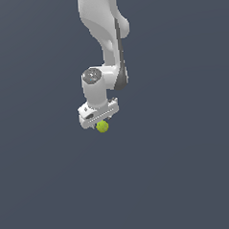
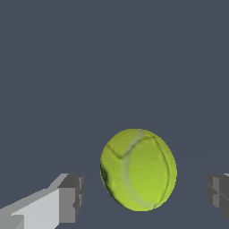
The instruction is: Pick up the object and move it to a goal position.
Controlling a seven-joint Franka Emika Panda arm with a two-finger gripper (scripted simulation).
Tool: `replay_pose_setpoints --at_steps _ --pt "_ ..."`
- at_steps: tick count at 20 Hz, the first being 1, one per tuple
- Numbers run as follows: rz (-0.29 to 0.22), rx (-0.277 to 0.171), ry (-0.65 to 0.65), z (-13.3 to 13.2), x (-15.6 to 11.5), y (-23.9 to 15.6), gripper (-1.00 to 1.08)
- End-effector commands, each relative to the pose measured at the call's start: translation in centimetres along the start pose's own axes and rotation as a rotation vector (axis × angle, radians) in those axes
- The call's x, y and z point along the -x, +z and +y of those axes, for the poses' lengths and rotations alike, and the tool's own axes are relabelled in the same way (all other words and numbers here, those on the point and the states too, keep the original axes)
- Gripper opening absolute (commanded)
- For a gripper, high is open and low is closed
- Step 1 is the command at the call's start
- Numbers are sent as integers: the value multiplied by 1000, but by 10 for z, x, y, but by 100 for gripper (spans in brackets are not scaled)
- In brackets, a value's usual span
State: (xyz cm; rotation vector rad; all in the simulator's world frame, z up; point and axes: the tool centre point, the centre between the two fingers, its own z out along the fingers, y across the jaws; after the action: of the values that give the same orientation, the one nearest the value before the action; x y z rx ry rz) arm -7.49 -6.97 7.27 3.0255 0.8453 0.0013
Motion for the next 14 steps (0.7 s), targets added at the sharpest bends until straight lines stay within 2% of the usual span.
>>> replay_pose_setpoints --at_steps 1,9,10,14 --pt "-1 -1 -1 -1 1 13 100" --pt "-1 -1 -2 0 1 32 100" --pt "-1 -1 -2 0 1 32 -100" --pt "-1 -1 -2 0 1 32 -100"
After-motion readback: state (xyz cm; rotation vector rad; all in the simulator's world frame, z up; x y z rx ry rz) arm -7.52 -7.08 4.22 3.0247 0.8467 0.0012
